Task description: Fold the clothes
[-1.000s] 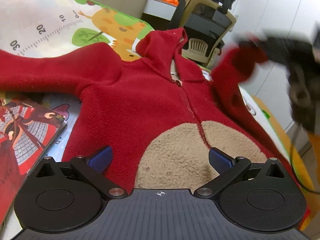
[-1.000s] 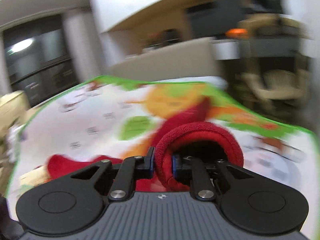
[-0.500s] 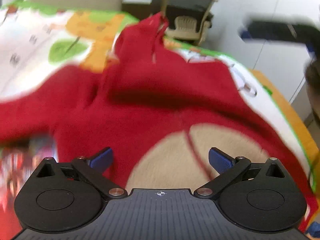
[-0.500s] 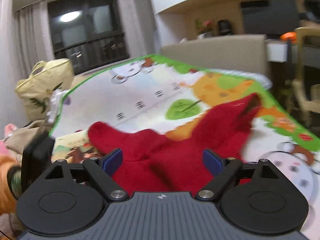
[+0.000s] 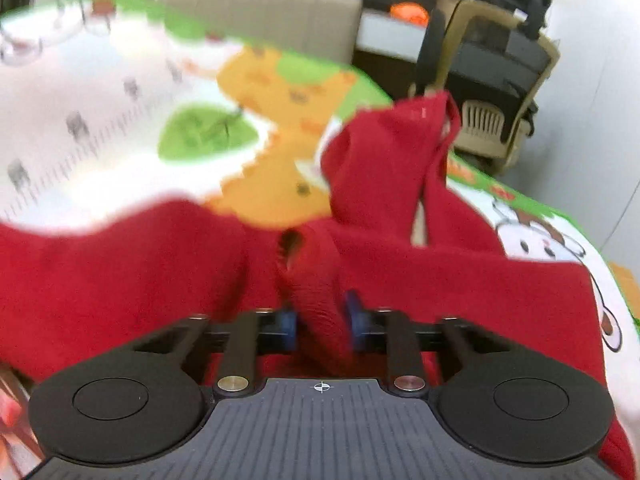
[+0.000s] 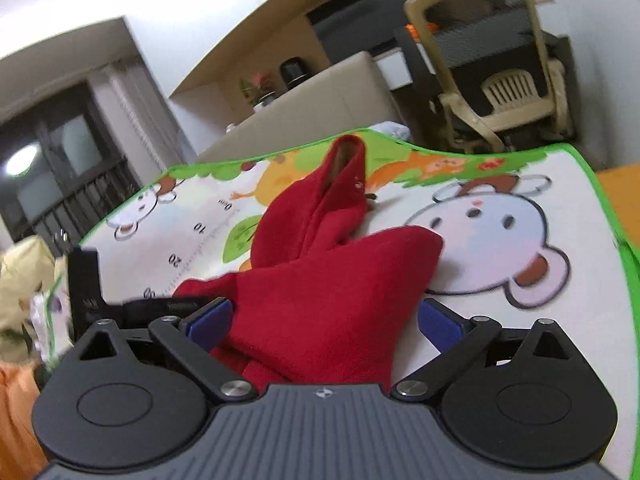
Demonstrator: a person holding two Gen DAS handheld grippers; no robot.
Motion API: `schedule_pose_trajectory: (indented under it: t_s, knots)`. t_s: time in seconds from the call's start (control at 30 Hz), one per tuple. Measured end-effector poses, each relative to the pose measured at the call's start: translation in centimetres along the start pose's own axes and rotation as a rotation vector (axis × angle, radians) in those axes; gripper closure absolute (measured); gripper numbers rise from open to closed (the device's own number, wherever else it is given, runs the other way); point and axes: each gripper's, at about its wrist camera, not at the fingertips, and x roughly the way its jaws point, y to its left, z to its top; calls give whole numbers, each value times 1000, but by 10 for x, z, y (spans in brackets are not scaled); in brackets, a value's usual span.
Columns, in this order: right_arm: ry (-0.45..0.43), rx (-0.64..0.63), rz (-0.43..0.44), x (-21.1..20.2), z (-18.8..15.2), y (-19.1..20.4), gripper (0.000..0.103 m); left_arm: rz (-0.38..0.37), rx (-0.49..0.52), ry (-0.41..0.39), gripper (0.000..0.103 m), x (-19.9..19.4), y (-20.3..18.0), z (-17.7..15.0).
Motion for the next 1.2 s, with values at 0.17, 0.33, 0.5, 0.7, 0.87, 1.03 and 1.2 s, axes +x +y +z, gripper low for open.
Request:
schedule_pose_trajectory:
  t_s: [0.17,0.33,0.5,0.7,0.87,1.03,1.2]
  knots:
    - [-9,-76,45,17,14,21,3,69,68,-26,75,-13,18,-3]
    - [181,-29,108,79,12,27,0,23,110,21,56,-11,31,-15]
    - [223,8,94,89,4,20,0,-1,-290,-79,17,-51,107,-5]
    - [209,-1,88,87,1,22,0,342,-694,-144,10,-75,208,-19]
    - [206,-3,84,89,-1,22,0,388,-596,-109,11,-43,215,-10]
    - [166,0,62,66,10,21,0,410,-358,-80,85,-28,191,0]
    - [16,-2,3,4,19,6,0,335,-149,-262,88,-67,136,30]
